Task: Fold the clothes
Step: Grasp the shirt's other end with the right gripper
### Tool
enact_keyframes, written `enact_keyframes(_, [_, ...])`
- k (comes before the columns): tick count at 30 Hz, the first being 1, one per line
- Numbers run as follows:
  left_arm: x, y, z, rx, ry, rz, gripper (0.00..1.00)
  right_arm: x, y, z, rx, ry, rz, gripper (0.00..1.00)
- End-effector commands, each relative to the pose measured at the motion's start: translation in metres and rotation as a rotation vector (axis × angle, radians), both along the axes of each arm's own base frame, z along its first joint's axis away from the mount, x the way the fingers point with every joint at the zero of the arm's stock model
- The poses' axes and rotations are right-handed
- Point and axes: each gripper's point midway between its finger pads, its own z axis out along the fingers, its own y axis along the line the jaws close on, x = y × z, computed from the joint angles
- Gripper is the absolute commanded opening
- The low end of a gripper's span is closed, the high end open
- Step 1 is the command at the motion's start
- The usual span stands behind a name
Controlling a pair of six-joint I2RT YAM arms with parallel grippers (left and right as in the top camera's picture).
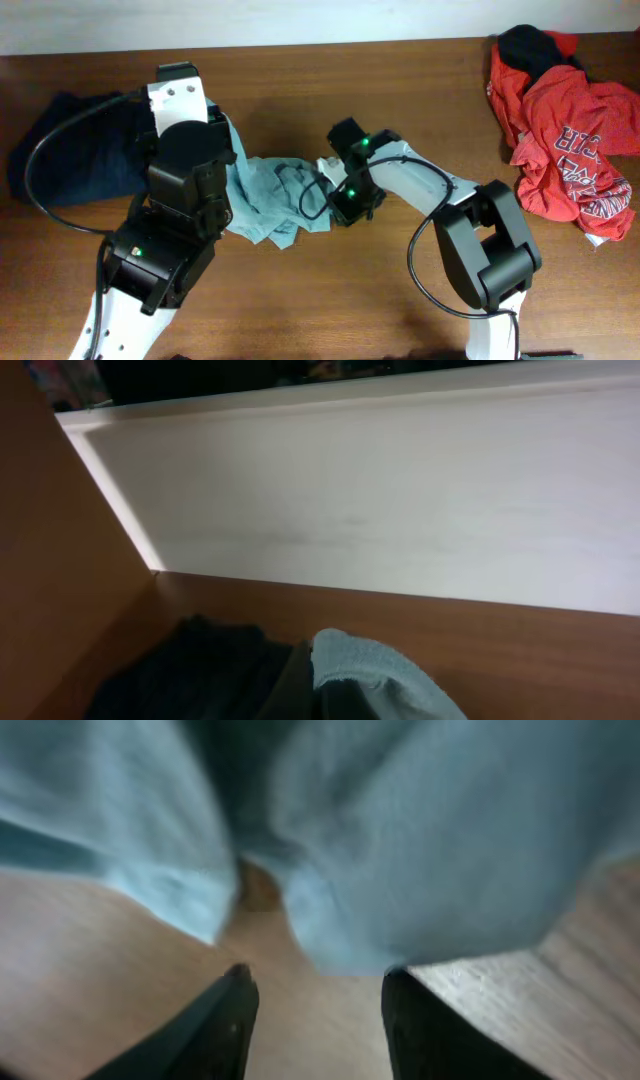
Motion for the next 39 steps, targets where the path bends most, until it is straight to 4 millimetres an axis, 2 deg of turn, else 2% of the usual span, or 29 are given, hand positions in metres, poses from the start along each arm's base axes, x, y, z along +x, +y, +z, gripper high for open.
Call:
enact_keyframes(1, [-0.001, 0.001, 0.007, -0.027, -0.021, -0.002, 0.01, -0.006, 0.004, -0.005, -0.005, -0.011, 0.058, 0.45])
enact_keyframes(5, [-0.001, 0.001, 0.007, -0.025, -0.018, -0.001, 0.00, -0.006, 0.016, -0.006, 0.006, -0.045, 0.102, 0.48])
enact_keyframes(8, [-0.001, 0.001, 0.006, -0.025, -0.017, -0.001, 0.01, -0.009, 0.023, -0.006, 0.010, -0.054, 0.120, 0.60])
enact_keyframes(9, [-0.001, 0.001, 0.006, -0.024, -0.016, -0.001, 0.01, -0.010, 0.025, -0.006, 0.009, -0.053, 0.126, 0.61])
enact_keyframes(13, [-0.001, 0.002, 0.004, -0.020, -0.008, -0.001, 0.01, -0.012, 0.027, -0.004, 0.008, -0.055, 0.133, 0.63])
enact_keyframes(18, [-0.001, 0.005, 0.003, -0.017, 0.000, 0.009, 0.01, -0.010, 0.028, -0.004, 0.012, -0.061, 0.133, 0.71])
enact_keyframes(23, [-0.001, 0.005, 0.003, -0.017, -0.001, 0.010, 0.01, -0.012, 0.028, -0.003, 0.008, -0.054, 0.137, 0.72])
enact_keyframes(26, [-0.001, 0.005, 0.003, -0.017, -0.001, 0.010, 0.01, -0.015, 0.029, 0.008, -0.007, -0.026, 0.109, 0.72])
enact_keyframes(31, [-0.001, 0.006, 0.001, -0.014, 0.005, 0.010, 0.00, -0.009, 0.050, 0.027, 0.025, -0.031, 0.016, 0.73])
enact_keyframes(35, [-0.001, 0.006, 0.001, -0.014, 0.005, 0.010, 0.01, -0.010, 0.065, 0.024, 0.031, -0.021, -0.110, 0.70])
enact_keyframes(39, [-0.001, 0.006, 0.001, -0.012, 0.009, 0.010, 0.01, -0.004, 0.060, 0.017, -0.047, -0.075, -0.215, 0.68])
